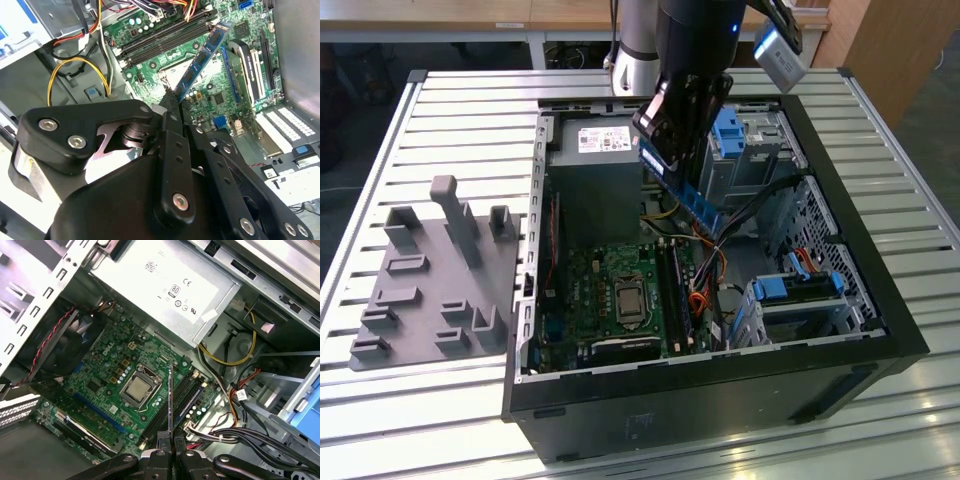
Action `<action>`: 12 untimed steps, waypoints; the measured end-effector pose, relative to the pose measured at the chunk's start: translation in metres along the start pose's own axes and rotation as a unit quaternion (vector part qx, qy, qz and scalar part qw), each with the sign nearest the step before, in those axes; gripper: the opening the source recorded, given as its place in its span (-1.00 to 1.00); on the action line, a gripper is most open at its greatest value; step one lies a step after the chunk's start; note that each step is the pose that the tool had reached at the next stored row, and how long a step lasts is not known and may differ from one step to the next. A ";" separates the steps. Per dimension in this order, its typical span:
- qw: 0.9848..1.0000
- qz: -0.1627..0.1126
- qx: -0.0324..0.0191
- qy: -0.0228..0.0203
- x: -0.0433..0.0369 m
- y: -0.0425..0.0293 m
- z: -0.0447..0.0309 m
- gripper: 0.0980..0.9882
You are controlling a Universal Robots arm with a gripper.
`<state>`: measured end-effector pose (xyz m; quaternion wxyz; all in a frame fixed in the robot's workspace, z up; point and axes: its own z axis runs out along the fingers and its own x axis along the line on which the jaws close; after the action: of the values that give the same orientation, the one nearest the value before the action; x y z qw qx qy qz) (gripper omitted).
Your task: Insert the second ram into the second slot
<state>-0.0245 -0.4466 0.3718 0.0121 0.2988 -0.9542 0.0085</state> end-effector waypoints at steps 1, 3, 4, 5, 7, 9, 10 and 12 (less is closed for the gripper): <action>1.000 0.003 0.000 0.000 0.0000 0.0000 0.0000 -0.90; 1.000 0.009 0.000 0.000 0.0000 0.0000 0.0001 -0.90; 1.000 0.012 0.000 0.000 0.0000 0.0000 0.0000 -0.90; 1.000 0.015 0.000 0.001 0.0000 0.0000 0.0001 -0.90; 1.000 0.023 0.001 0.001 0.0000 0.0000 0.0000 -0.90; 0.999 0.033 0.001 0.001 0.0000 0.0000 0.0001 -0.90; 0.999 0.038 0.001 0.002 0.0000 0.0000 0.0001 -0.90; 0.999 0.048 0.001 0.002 0.0000 0.0000 0.0001 -0.90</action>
<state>-0.0245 -0.4466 0.3717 0.0133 0.2528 -0.9674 0.0106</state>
